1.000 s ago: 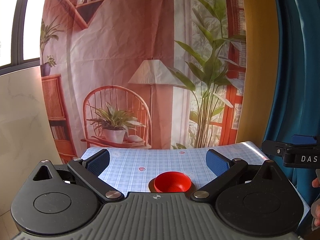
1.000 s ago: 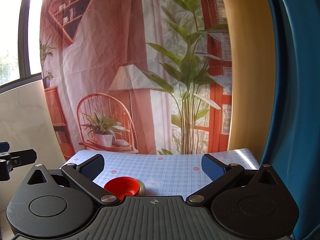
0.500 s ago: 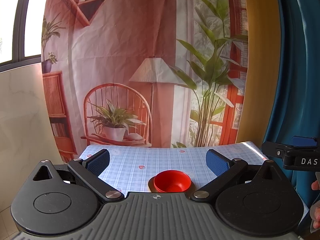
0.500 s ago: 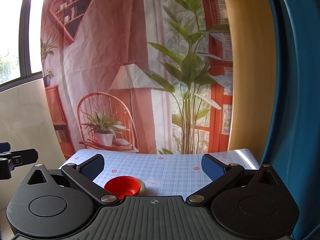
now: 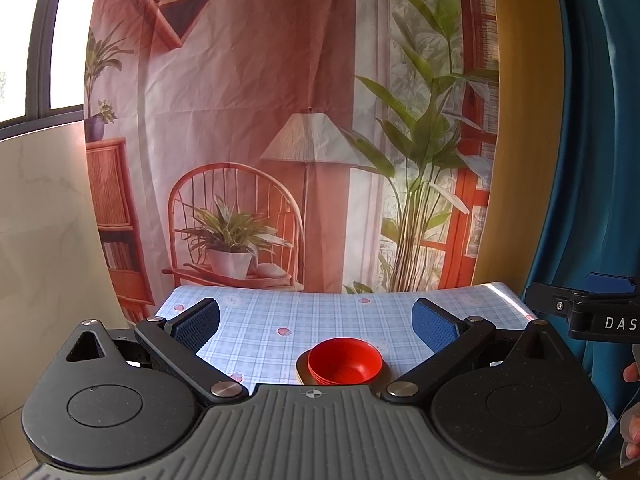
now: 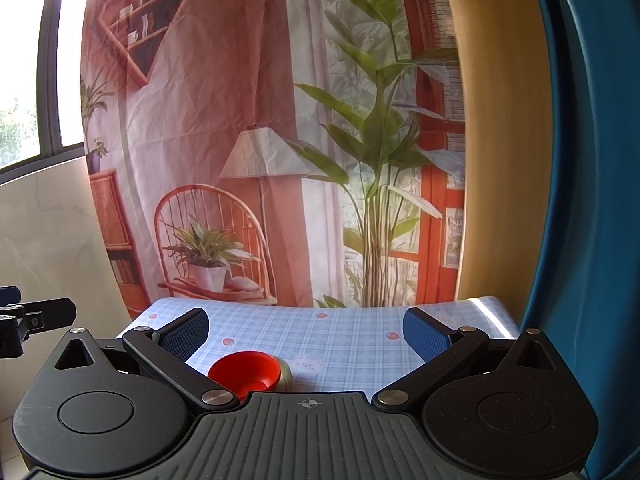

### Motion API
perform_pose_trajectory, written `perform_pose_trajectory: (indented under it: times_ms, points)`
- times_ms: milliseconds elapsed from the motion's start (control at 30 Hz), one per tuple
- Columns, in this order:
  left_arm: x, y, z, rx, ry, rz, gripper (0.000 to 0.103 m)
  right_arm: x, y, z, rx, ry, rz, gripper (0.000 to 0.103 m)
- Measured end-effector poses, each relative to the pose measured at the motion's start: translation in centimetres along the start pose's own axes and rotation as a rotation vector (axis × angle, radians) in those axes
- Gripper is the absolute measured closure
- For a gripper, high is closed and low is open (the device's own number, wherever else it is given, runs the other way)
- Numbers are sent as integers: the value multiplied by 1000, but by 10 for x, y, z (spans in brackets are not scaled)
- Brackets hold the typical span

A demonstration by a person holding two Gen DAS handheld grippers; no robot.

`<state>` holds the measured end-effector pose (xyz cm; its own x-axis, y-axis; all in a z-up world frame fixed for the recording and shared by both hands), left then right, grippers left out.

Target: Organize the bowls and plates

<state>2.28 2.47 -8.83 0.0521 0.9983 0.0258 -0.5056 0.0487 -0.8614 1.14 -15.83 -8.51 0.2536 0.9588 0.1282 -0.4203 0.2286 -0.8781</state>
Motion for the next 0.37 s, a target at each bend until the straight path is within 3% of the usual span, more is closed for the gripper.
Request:
perform_pose_trajectory:
  times_ms: [367]
  points:
    - [-1,1,-1,-4,4,6,0,-2,2,-1,6,1,-4,0]
Point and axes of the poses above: each gripper's, at about its wrist camera, not at the fingertips, and z roughly against the way its jaws point, x to its left, y to its underside, the point moved 10 cm from there along -z, roughly the way its jaws point, and after that the axes turned 8 degrees about x, right-handed, at the moved point
